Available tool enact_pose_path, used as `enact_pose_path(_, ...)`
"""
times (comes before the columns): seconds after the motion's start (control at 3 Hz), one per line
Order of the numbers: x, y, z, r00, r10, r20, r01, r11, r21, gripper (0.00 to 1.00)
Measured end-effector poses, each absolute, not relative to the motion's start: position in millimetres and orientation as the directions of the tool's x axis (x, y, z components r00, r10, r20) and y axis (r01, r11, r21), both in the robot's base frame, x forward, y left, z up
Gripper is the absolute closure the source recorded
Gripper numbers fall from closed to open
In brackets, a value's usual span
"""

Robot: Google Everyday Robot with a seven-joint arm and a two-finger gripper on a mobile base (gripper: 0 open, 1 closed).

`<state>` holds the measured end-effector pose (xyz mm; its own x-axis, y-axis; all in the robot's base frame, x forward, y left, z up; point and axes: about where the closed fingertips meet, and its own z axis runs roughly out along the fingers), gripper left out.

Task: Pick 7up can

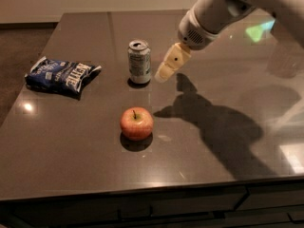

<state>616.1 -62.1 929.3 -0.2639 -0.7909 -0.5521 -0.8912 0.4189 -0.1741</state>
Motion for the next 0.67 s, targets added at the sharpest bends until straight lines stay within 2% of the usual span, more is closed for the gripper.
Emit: enact_pose_path(0.67,655,-14,907,-0.278,-0.763,-0.584,-0.9,0.419,-0.119,0.0)
